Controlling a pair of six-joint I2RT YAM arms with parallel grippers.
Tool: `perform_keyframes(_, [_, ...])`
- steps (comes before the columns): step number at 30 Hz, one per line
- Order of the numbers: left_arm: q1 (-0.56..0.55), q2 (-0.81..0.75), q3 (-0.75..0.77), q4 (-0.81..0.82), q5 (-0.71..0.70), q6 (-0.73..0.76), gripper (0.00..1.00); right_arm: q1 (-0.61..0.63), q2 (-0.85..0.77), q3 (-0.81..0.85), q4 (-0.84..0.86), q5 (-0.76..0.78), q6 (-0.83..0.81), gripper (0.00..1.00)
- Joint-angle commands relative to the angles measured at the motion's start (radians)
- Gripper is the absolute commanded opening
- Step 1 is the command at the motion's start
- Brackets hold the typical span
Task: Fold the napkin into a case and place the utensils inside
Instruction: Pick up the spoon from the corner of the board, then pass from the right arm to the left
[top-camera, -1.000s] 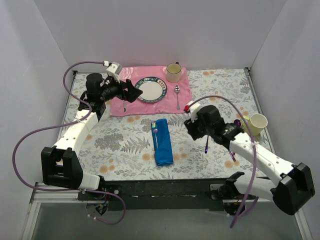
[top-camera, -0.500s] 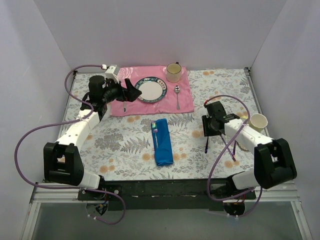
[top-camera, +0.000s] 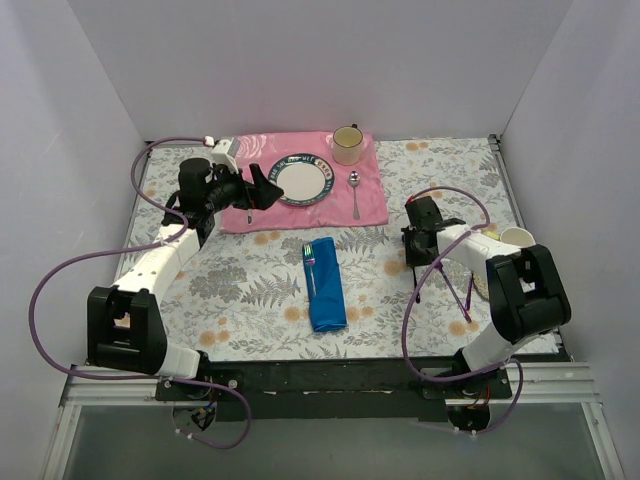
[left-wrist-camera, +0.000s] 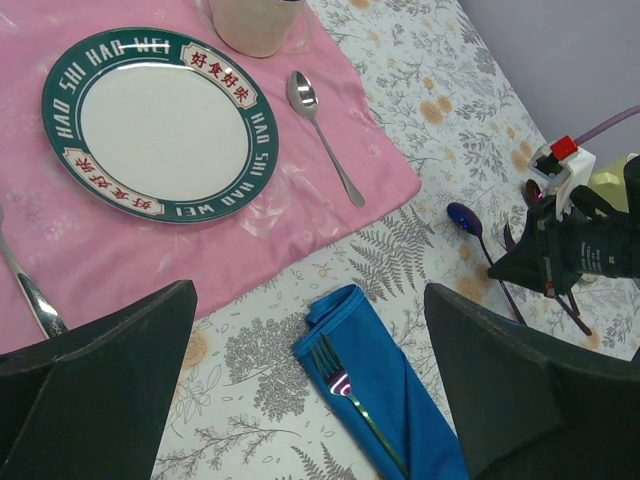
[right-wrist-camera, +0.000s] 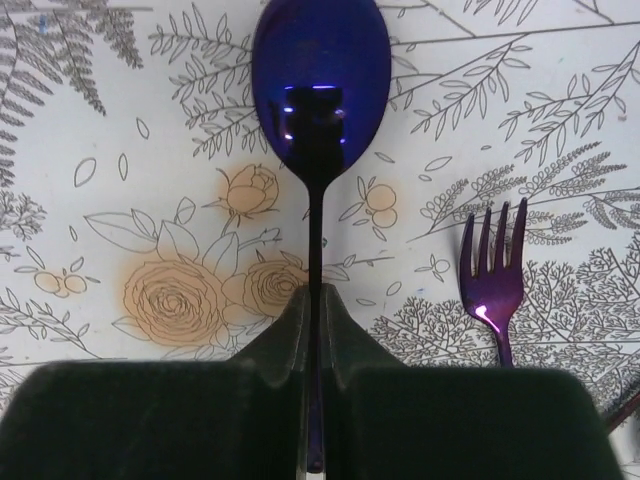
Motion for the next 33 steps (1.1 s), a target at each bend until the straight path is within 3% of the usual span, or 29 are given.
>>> perform_keyframes(1, [0.003,-0.032,0.027,-0.039,0.075,0.046,0.98,-0.023,0.017,0.026,-0.017,-0.114,-0.027,0.01])
perform_keyframes(3, [0.009,-0.004,0.066,-0.149,0.179,0.115,0.98,-0.029,-0.039,0.048,-0.026,-0.236,-0.059,0.01])
perform_keyframes(6, [0.023,-0.019,0.067,-0.148,0.323,0.168,0.98,-0.028,-0.156,0.08,0.002,-0.493,-0.122,0.01])
perform_keyframes(9, [0.023,-0.092,-0.003,-0.061,0.441,0.247,0.98,-0.029,-0.228,0.13,0.019,-0.901,-0.203,0.01])
perform_keyframes(10, [0.023,-0.116,-0.025,-0.051,0.534,0.274,0.98,-0.031,-0.237,0.14,0.034,-1.113,-0.204,0.01])
perform_keyframes(14, [0.022,-0.231,-0.123,0.047,0.704,0.493,0.98,-0.008,-0.256,0.109,0.23,-1.44,0.012,0.01])
perform_keyframes(16, [0.02,-0.31,-0.167,0.047,0.735,0.662,0.98,0.01,-0.261,0.106,0.252,-1.529,0.028,0.01])
perform_keyframes(19, [-0.004,-0.401,-0.23,0.048,0.738,0.798,0.94,0.066,-0.274,0.102,0.276,-1.592,0.051,0.01])
perform_keyframes(23, [-0.07,-0.438,-0.252,0.039,0.727,0.859,0.89,0.13,-0.311,0.065,0.408,-1.612,0.152,0.01])
perform_keyframes(26, [-0.182,-0.441,-0.252,0.021,0.669,0.902,0.81,0.161,-0.323,0.036,0.494,-1.624,0.229,0.01])
perform_keyframes(33, [-0.27,-0.403,-0.207,0.028,0.641,0.856,0.56,0.204,-0.32,0.036,0.505,-1.637,0.229,0.01])
